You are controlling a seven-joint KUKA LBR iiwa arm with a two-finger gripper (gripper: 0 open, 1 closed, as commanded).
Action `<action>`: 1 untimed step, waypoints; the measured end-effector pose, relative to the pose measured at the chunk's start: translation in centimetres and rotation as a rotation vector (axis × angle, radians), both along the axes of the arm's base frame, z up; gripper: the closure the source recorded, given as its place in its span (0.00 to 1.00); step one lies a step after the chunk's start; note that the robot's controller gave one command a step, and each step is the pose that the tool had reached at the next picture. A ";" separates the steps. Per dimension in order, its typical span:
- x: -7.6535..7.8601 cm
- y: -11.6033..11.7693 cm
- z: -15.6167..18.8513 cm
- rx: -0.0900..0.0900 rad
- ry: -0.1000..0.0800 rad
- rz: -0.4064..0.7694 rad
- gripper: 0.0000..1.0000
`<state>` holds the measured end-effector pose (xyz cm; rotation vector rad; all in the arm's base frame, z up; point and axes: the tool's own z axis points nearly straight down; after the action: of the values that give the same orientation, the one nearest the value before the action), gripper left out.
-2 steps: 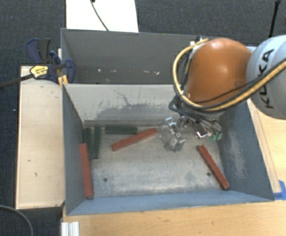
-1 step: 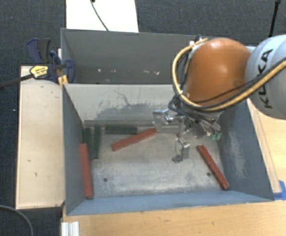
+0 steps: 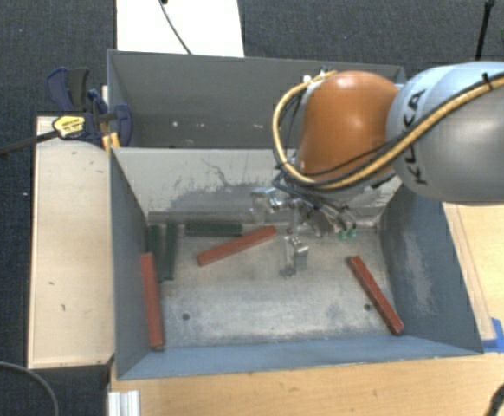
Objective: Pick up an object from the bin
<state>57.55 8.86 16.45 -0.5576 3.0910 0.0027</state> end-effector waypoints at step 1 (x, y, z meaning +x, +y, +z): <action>1.7 0.9 -3.0 0.001 -0.002 -0.032 0.00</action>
Offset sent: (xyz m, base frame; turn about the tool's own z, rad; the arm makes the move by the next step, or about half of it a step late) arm 0.0159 0.0083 -0.0285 0.0334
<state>59.24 9.77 13.47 -0.5070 3.0971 0.0028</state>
